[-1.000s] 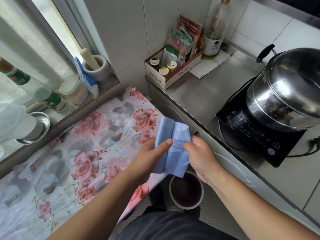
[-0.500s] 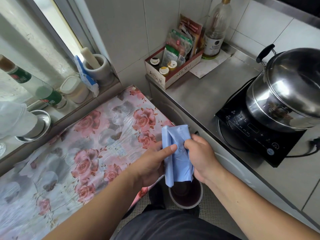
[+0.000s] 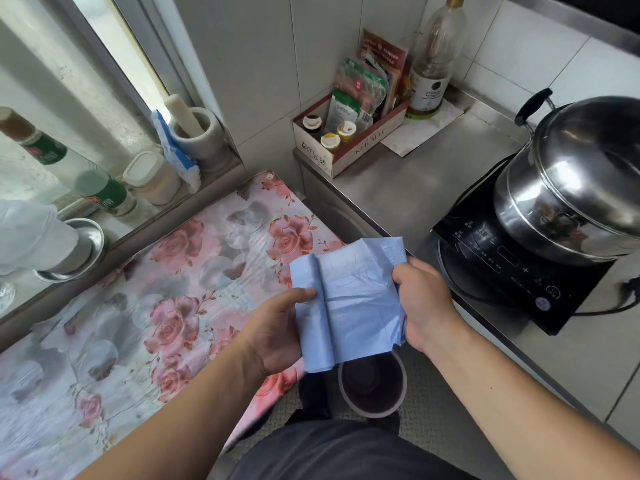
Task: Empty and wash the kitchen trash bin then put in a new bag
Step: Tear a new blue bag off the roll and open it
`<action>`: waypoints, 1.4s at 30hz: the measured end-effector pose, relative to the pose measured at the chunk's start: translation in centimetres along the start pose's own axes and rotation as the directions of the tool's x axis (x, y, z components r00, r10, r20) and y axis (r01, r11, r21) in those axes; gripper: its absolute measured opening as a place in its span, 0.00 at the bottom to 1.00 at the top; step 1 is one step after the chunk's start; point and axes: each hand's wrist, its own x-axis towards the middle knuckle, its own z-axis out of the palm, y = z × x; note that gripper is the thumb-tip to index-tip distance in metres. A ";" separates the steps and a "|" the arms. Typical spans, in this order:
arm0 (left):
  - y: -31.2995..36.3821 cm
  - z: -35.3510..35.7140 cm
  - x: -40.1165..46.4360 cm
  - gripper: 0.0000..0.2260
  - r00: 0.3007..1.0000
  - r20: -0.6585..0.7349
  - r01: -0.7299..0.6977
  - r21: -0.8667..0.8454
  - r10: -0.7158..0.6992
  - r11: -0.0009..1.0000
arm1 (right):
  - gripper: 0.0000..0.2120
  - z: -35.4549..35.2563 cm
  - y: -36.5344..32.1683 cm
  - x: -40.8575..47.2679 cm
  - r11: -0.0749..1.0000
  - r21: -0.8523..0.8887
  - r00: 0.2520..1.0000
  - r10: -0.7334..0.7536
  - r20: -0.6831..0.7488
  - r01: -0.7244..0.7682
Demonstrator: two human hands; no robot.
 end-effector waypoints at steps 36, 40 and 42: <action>1.7 -2.9 -0.4 0.26 0.989 -0.129 -0.050 0.151 0.070 0.987 | 0.15 0.1 -1.1 1.3 0.996 -0.045 0.995 -0.074 -0.064 0.071; 1.8 -3.3 -0.3 0.25 0.968 -0.240 -0.043 0.133 0.074 0.990 | 0.15 -0.1 -2.0 1.4 0.992 -0.030 0.989 -0.122 -0.081 0.120; 2.0 -3.9 -0.2 0.22 0.958 -0.278 -0.042 0.083 0.064 0.996 | 0.15 -0.3 -2.4 1.7 0.990 -0.001 0.984 -0.142 -0.109 0.142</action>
